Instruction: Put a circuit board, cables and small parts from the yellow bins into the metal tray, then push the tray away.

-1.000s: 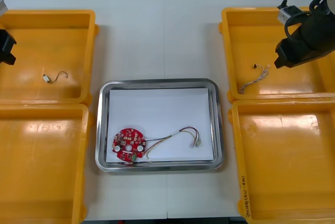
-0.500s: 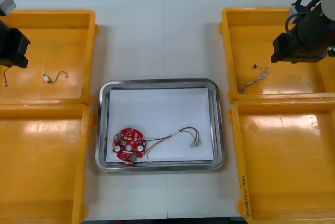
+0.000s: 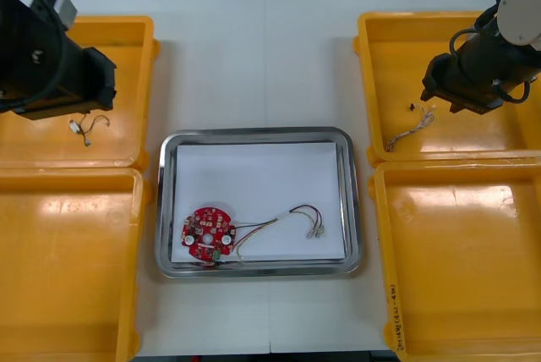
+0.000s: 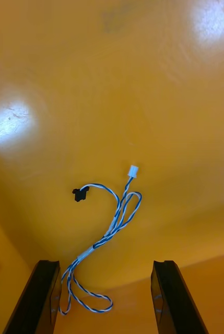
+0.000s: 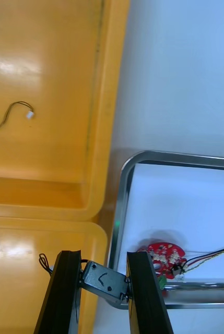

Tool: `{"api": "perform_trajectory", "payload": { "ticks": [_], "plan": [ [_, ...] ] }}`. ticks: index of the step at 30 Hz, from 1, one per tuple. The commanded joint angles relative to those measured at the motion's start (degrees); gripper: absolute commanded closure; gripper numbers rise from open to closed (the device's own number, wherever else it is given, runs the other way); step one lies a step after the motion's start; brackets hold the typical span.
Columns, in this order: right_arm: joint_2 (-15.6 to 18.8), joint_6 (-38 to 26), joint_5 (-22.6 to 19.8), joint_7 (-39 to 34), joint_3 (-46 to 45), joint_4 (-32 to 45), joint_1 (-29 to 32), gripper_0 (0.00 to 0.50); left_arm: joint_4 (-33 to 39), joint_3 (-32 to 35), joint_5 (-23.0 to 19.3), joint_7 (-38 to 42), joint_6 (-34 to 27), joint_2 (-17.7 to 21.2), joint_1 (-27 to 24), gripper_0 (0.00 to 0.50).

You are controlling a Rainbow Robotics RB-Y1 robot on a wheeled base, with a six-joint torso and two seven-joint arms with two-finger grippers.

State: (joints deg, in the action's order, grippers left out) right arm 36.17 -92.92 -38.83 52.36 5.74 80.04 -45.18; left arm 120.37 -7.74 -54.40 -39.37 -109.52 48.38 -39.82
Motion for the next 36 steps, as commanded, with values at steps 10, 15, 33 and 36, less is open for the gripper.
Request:
{"api": "perform_trajectory", "payload": {
  "ticks": [10,15,33,36],
  "plan": [
    [-2.51,1.69,1.04,-14.04,-1.17,-1.56,-2.19,0.0,-1.63,-9.31,12.39,-1.85,-0.48,-15.25,-4.39,0.5],
    [-2.6,1.78,1.39,-17.38,0.42,-1.64,-2.19,0.0,-2.86,-11.33,16.08,-1.68,-0.48,-18.15,-4.48,0.5],
    [-3.65,5.38,3.5,-20.54,3.05,-7.09,-2.19,0.0,-15.96,-17.93,19.24,-2.82,4.32,-21.49,-4.31,0.5],
    [-4.0,5.91,3.5,-20.63,3.05,-7.71,-2.19,0.0,-17.63,-18.63,19.86,-3.35,6.07,-22.28,-4.31,0.5]
  ]
}}
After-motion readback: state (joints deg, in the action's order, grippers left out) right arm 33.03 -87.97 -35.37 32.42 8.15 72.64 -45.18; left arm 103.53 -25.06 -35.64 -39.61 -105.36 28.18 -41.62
